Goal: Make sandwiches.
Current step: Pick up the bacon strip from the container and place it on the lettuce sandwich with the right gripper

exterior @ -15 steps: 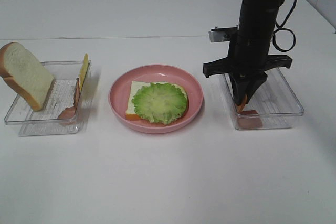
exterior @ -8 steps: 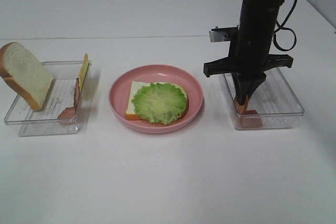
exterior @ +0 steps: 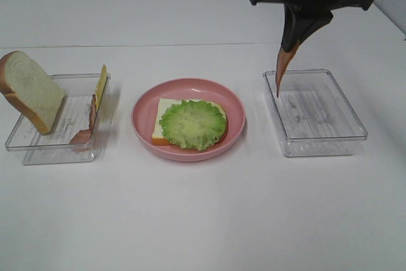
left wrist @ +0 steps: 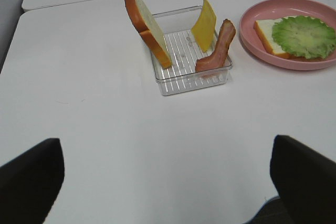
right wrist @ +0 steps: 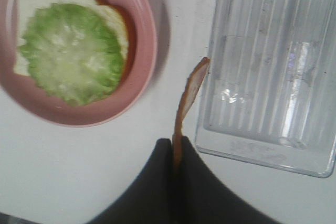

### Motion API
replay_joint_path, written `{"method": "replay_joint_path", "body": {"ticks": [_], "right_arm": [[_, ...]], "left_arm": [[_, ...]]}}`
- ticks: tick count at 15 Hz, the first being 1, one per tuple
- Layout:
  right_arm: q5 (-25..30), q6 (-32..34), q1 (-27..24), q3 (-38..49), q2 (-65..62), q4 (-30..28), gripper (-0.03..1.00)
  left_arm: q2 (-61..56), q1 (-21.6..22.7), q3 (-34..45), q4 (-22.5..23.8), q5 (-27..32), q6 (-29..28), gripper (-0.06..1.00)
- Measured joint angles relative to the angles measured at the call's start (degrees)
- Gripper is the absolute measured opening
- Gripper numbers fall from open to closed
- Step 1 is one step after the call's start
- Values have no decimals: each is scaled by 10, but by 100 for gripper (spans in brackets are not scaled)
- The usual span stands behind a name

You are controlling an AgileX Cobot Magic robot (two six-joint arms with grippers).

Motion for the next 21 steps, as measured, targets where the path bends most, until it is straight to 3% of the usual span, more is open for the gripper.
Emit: {"method": "replay_joint_path", "body": {"ticks": [4,8,11,14,21], "right_arm": [[1,-44,0,0,-75,150,2],[1,-172,0,9,-81,359,2],[1,-290,0,65,-81,516,2],[-14,-367,0,107,-59,574,2],[-14,-466,0,101,107,663,2]], "left_arm": [[0,0,0,0,0,0,99],[0,0,0,0,0,0,99],[0,0,0,0,0,0,99],[0,0,0,0,0,0,99],[0,0,0,0,0,0,99]]}}
